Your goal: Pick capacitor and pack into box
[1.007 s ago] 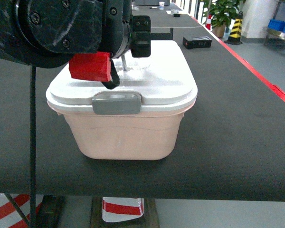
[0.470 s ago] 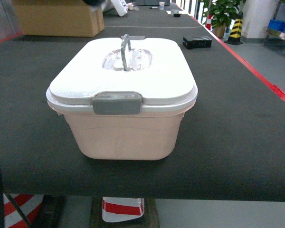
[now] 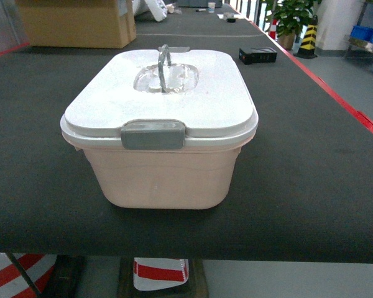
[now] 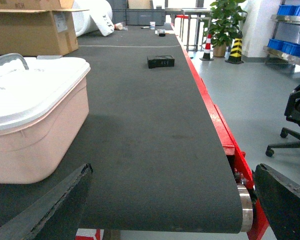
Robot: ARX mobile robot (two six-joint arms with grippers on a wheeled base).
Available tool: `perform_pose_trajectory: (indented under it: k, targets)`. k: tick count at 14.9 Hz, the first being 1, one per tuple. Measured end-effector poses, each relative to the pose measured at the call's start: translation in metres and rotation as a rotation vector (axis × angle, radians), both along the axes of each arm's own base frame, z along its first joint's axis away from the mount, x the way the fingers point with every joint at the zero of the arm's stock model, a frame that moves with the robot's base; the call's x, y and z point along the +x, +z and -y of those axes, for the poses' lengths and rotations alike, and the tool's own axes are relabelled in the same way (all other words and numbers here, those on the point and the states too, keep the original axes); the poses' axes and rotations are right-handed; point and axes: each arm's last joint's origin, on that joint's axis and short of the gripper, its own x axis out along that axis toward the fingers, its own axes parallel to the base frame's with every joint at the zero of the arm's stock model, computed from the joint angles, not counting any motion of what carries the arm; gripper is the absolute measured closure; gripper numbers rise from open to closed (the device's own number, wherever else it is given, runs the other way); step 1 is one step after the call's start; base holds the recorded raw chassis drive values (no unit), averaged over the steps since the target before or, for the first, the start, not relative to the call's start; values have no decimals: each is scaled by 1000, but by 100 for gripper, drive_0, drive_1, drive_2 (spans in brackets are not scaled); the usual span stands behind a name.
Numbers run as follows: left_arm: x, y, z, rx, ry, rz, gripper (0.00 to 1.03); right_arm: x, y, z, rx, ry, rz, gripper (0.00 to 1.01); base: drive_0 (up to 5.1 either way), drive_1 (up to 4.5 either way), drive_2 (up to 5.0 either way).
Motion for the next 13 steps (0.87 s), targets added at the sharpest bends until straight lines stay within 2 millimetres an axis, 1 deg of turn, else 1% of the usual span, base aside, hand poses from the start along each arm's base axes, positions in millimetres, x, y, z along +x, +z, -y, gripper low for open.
perform_pose_trajectory:
  k: [1,2,4,5,6,7,8,9,11,12,13]
  targets:
    - [-15,-1,-10,2,-2,10,5,0,0,0,0,0,0,3,0,0,0]
    - [-21,1,-13,-2,-1,24,5,0,0,0,0,1,0,3,0,0,0]
    - [-17,-3,-11,17,1,7,5,0,0,0,0,0,0,3,0,0,0]
    - [-17,-4,-12,34,2,-33,7,0,0,0,0,0,0,3,0,0,0]
    - [-26,-12,-24,64,-11,-136,20,0,0,0,0,0,0,3,0,0,0]
    - [-42,-34,-46,63,4,-176,34,0,0,0,0,-1,-1,3,0,0,0]
    - [-54,-50,-64,53,21,-175,47,0,0,0,0,0,0,3,0,0,0]
    - [-65,-64,-76,44,26,-174,59,0,0,0,0,0,0,3,0,0,0]
    - [-87,-96,-94,53,3,-199,88,0,0,0,0,0,0,3,0,0,0]
    - [-95,-106,-101,53,5,-201,100,0,0,0,0,0,0,3,0,0,0]
    - [-103,-114,-107,49,10,-197,101,0,0,0,0,0,0,3,0,0,0]
